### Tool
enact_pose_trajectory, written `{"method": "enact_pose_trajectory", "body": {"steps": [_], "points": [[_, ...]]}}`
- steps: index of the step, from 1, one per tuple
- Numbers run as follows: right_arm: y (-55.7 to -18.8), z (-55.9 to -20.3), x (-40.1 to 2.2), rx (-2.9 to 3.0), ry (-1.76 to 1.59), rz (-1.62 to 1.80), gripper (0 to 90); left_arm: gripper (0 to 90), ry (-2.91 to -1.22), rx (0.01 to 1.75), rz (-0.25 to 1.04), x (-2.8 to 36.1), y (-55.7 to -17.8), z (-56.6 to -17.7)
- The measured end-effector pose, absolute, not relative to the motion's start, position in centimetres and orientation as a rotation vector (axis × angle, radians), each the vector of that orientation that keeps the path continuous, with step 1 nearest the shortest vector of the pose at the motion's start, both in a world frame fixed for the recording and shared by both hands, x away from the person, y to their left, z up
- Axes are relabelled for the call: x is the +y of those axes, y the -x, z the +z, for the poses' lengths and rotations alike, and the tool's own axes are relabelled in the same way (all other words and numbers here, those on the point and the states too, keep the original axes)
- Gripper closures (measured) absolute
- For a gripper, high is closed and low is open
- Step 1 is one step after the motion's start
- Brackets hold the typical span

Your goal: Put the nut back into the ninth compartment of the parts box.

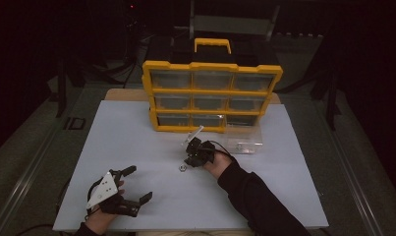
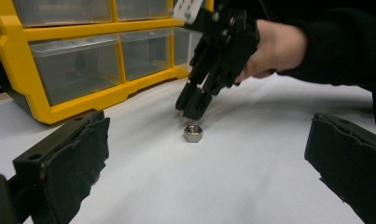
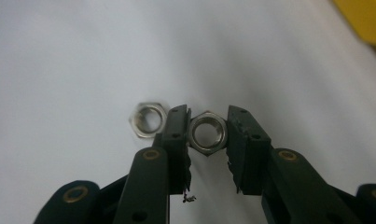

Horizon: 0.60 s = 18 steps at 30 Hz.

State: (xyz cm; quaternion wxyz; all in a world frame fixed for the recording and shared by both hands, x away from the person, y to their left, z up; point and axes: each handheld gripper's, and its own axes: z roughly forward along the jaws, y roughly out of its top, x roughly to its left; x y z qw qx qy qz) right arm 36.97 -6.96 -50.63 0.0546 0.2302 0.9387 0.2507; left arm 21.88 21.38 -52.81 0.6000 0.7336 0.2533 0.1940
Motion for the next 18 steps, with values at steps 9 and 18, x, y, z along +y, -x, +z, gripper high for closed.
{"method": "enact_pose_trajectory", "body": {"steps": [9,18], "points": [[-37.1,-47.3,-8.0,2.808,-0.701,0.833,70.4,0.0,-1.701,0.587,0.450,21.4,-21.8,-52.8],[-38.1,-43.3,-11.0,2.717,-0.758,0.916,70.4,0.0,-1.699,0.591,0.451,21.3,-21.9,-52.8]]}}
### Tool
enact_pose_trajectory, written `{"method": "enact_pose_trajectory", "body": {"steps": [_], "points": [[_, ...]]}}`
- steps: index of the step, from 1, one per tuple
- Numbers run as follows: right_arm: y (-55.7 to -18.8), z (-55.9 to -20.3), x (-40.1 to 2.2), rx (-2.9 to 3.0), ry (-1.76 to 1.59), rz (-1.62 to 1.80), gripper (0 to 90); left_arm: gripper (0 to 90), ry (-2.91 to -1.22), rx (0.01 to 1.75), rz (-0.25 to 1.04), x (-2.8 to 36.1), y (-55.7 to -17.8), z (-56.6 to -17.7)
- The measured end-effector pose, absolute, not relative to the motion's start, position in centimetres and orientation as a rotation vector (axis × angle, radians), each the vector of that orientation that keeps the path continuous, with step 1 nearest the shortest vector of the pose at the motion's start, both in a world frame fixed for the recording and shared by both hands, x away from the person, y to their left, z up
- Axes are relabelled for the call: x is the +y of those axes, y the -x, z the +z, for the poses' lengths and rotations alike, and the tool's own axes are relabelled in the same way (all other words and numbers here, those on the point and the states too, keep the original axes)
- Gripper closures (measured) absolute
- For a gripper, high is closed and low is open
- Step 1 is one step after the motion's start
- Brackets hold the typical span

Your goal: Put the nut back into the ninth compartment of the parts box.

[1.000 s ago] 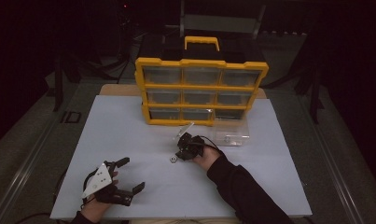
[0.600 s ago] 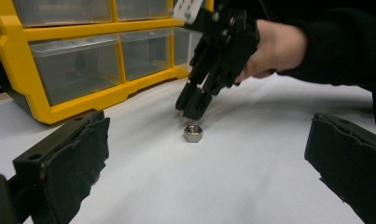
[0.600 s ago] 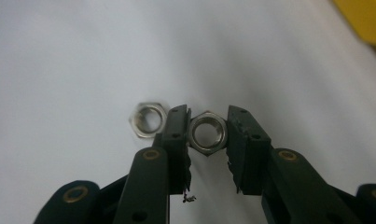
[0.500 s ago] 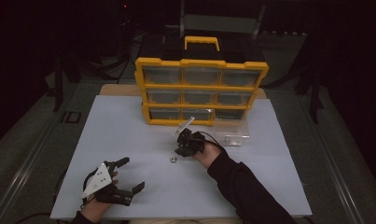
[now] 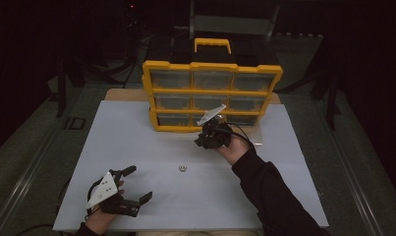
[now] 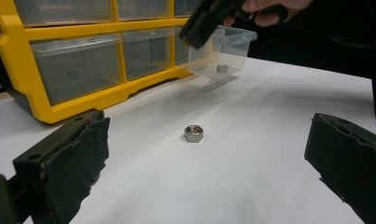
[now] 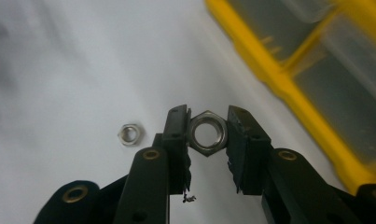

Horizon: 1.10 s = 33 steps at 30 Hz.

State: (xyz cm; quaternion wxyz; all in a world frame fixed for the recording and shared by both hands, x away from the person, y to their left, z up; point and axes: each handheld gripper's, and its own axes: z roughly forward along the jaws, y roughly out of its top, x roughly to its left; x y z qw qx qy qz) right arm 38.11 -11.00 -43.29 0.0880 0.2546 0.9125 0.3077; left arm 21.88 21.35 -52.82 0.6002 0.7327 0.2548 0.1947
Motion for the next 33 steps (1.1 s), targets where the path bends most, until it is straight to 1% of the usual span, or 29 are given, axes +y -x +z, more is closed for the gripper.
{"method": "enact_pose_trajectory", "body": {"steps": [9,16,26,33], "points": [[-38.9,-41.0,-14.2,2.636,-0.824,0.935,70.4,0.0,-1.699,0.591,0.452,21.3,-21.9,-52.8],[-39.2,-40.2,-16.4,2.593,-0.871,0.926,70.4,0.0,-1.698,0.592,0.453,21.4,-21.9,-52.8],[-39.6,-40.1,-19.6,2.551,-0.935,0.904,70.4,0.0,-1.700,0.592,0.454,21.3,-21.9,-52.8],[-39.7,-40.7,-21.6,2.538,-0.987,0.873,70.4,0.0,-1.701,0.591,0.454,21.3,-21.9,-52.8]]}}
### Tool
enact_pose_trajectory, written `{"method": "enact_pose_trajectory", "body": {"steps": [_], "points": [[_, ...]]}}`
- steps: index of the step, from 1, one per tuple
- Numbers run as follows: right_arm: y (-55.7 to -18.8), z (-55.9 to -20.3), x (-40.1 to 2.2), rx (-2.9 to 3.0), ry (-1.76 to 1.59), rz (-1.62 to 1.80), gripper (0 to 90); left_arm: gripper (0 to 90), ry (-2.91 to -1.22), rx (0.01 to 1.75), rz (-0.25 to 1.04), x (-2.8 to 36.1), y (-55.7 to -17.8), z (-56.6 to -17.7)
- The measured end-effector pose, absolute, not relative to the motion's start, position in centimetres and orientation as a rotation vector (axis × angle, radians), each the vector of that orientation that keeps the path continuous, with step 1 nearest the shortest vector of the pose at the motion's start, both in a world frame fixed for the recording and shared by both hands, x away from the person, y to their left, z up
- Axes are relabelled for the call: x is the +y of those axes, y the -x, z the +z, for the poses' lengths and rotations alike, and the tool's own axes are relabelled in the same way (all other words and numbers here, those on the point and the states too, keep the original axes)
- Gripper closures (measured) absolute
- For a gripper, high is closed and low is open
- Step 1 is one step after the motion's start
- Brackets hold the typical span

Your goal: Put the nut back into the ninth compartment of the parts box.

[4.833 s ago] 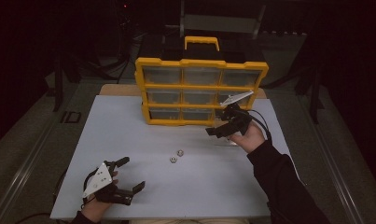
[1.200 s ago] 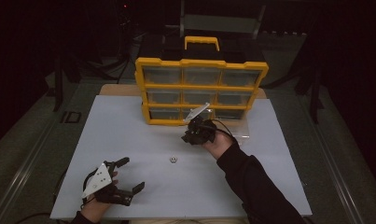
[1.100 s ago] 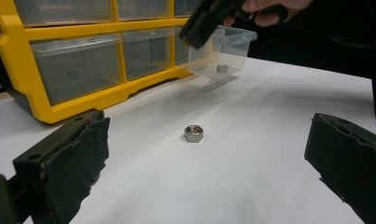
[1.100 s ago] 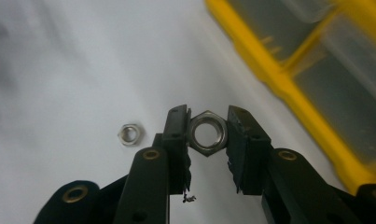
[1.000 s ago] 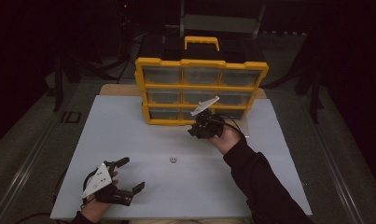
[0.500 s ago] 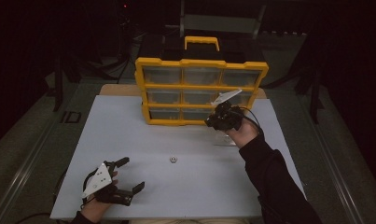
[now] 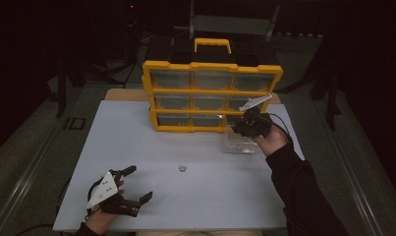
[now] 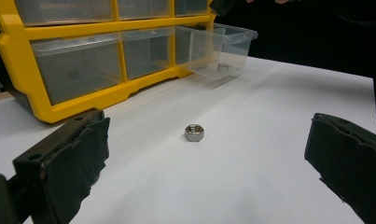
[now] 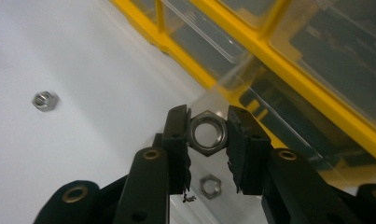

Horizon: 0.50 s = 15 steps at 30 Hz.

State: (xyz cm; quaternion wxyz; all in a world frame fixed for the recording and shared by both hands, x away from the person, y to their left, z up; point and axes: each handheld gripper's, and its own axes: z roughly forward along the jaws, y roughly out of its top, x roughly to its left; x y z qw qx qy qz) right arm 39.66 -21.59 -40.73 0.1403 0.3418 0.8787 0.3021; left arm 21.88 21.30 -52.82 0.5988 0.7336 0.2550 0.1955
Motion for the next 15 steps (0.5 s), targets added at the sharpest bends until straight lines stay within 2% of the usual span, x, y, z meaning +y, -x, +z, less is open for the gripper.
{"method": "enact_pose_trajectory", "body": {"steps": [15], "points": [[-40.8,-44.0,-22.0,2.583,-1.054,0.814,70.3,0.0,-1.702,0.590,0.453,21.3,-21.9,-52.8]]}}
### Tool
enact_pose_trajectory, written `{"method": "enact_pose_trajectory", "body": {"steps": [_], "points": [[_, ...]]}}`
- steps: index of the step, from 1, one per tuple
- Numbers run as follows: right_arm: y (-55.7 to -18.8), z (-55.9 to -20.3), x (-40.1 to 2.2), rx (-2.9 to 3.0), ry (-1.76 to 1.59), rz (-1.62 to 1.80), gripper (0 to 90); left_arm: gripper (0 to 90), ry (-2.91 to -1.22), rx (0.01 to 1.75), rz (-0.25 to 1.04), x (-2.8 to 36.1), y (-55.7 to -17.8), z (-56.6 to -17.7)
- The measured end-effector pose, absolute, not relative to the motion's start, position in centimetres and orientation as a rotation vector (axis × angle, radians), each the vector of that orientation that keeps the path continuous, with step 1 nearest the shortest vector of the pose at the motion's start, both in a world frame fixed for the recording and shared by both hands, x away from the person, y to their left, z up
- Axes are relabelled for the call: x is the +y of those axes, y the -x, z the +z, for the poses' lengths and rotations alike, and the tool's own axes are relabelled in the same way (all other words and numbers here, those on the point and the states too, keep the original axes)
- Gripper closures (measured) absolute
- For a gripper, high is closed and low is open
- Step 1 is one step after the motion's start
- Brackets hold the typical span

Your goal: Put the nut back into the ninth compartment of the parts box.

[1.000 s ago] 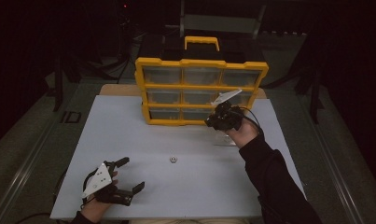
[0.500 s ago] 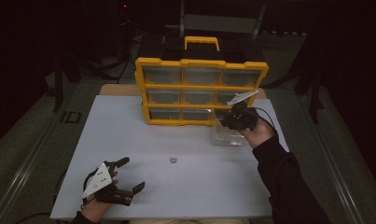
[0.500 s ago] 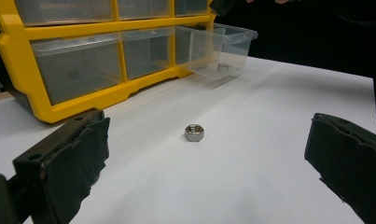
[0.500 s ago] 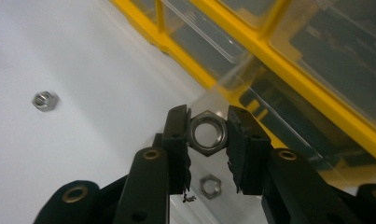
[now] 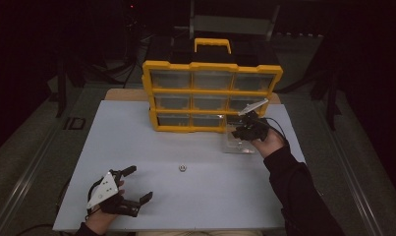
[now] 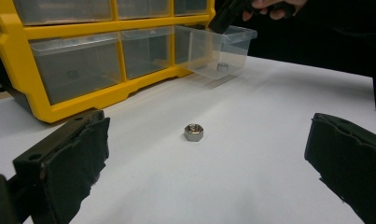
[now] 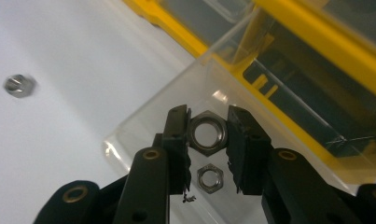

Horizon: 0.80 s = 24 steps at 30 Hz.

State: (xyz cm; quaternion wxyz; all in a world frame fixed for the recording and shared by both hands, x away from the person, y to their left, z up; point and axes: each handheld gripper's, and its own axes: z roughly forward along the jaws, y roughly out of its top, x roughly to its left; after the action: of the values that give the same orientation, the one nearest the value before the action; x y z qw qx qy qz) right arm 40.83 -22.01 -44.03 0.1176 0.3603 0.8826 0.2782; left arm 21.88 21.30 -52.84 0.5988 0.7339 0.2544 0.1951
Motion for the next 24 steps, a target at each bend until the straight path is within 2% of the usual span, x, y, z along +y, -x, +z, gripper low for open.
{"method": "enact_pose_trajectory", "body": {"steps": [12,24], "points": [[-42.2,-46.8,-21.0,2.630,-1.102,0.726,70.3,0.0,-1.699,0.591,0.453,21.3,-21.9,-52.9],[-42.6,-46.9,-20.8,2.668,-1.133,0.685,68.0,0.0,-1.698,0.593,0.451,21.3,-21.9,-52.9]]}}
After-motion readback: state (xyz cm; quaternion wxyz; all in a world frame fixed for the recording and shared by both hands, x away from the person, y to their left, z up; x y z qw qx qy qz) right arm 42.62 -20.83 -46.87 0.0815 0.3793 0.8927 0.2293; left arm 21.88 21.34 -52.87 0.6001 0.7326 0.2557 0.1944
